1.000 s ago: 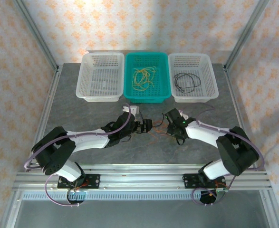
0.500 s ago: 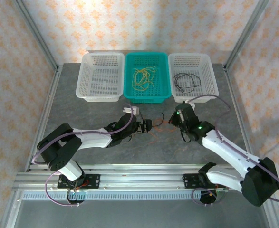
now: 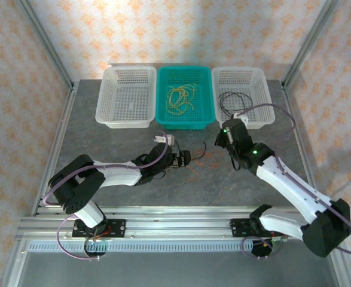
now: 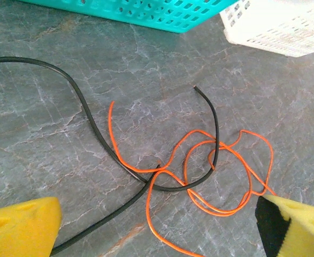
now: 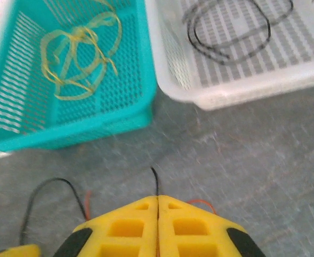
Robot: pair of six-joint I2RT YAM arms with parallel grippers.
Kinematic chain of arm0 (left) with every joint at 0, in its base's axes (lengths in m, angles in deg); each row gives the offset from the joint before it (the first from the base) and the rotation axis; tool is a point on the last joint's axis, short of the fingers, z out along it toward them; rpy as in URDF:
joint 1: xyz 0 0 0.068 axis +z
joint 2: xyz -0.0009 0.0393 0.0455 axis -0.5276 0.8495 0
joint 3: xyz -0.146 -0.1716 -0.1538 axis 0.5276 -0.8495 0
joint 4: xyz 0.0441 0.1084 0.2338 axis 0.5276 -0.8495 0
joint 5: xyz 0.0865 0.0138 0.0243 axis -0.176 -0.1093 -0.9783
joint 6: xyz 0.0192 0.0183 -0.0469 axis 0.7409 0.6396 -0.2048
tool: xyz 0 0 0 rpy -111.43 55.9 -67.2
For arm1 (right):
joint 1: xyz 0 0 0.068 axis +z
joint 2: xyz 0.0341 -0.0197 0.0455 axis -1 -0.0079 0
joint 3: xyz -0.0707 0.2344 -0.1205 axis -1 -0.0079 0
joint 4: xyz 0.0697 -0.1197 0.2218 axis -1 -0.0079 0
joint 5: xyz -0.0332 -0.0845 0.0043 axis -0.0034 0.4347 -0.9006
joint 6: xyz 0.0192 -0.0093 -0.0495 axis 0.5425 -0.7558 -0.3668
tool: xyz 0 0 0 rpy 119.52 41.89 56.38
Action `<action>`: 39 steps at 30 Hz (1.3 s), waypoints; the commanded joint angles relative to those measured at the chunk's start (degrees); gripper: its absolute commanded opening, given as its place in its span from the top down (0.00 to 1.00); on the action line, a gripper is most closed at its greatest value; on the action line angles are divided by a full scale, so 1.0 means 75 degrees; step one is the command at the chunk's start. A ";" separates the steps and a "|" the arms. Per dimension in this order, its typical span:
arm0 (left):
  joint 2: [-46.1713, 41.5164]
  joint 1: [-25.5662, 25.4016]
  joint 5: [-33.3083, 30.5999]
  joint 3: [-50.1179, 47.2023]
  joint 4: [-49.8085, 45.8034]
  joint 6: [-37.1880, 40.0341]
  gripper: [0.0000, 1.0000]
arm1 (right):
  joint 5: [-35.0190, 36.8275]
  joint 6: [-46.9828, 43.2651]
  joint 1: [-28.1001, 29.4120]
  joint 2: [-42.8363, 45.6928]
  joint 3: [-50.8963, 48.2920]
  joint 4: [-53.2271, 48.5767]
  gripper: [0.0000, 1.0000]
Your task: Untangle the cables
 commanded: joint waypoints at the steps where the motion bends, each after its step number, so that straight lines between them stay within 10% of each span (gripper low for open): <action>1: -0.0185 0.0042 0.0317 -0.0214 0.0661 0.0080 0.05 | -0.0185 0.0368 -0.0155 -0.0379 -0.0445 -0.0489 0.91; 16: -0.0219 -0.0381 0.0932 0.0216 0.0751 0.0957 0.05 | -0.1068 0.0526 -0.0703 -0.2220 -0.0989 0.0450 0.76; 39: -0.0237 -0.0382 0.0307 0.0247 0.0501 0.0828 0.05 | -0.0945 0.0660 -0.0722 -0.3734 -0.0904 0.0995 0.80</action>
